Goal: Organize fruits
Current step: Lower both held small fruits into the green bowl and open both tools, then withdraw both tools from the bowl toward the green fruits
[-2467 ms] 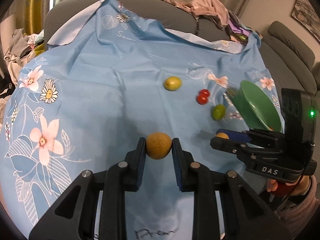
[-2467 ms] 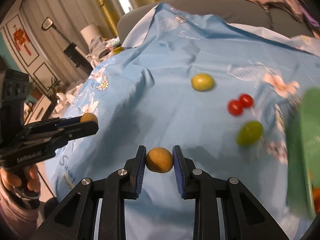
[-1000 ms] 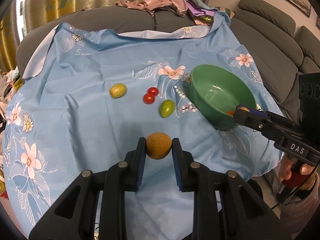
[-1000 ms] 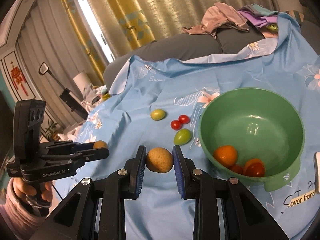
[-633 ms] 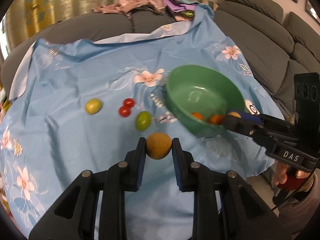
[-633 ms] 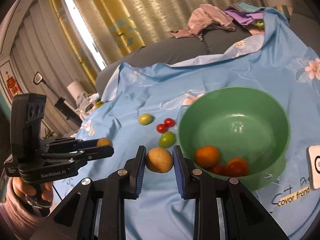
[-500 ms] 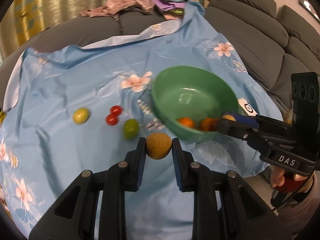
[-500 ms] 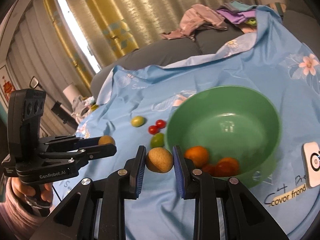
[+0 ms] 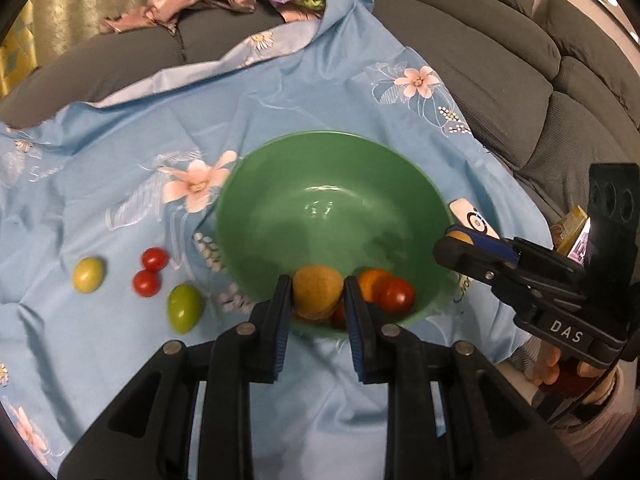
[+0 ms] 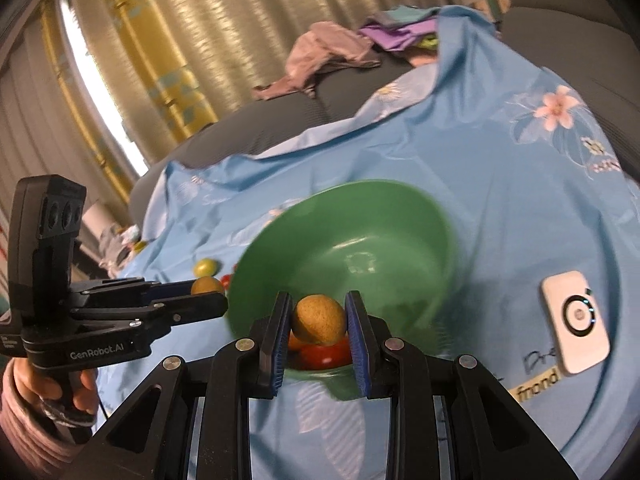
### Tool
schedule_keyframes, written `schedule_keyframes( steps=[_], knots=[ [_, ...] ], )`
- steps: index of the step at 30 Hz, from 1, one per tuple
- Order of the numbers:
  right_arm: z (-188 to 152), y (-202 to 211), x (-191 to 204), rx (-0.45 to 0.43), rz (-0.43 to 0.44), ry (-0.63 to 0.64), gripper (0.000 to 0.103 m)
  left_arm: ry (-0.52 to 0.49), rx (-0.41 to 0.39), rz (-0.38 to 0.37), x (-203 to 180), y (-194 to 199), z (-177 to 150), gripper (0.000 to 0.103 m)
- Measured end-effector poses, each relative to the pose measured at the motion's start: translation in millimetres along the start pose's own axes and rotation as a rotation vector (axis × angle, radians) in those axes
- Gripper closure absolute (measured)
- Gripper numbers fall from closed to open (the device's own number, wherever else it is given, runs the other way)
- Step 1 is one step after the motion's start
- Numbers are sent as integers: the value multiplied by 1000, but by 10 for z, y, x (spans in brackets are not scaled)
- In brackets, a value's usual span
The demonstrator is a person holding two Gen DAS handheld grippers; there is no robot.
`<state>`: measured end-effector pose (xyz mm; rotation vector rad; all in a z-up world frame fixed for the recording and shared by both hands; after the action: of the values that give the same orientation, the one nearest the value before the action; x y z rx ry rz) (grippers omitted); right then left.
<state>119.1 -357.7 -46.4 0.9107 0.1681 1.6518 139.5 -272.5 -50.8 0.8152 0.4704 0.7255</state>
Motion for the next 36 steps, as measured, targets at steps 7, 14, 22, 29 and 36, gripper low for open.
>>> schedule_keyframes(
  steps=[7,14,22,29,36],
  knots=[
    [41,-92,-185,15,-22,-41,74,12,51,-16,-17,-343,70,77],
    [14,-256,-133,57,-20,-32,74,45,79,-13,61,-500,27,66],
    [81,-133,-268,31,-2,-117,66,51,40,-3,98,-321,31,40],
    [60,71,-373,5,-14,-160,65,85,2,53,233,42,-206,23],
    [-70,131,-177,36,2,-130,65,200,34,132,586,336,-822,22]
  ],
)
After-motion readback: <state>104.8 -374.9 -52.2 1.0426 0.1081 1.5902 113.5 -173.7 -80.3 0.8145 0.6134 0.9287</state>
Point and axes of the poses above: each gripper's, at about its wrist camera, not at the fingertips, and y roughly against the way its jaws point, x to its left, z to its top, the point moved 10 cm from there along -y, roughly the way its jaws point, and after that the axes turned 6 degrees about -y, right-handed, at the moved point
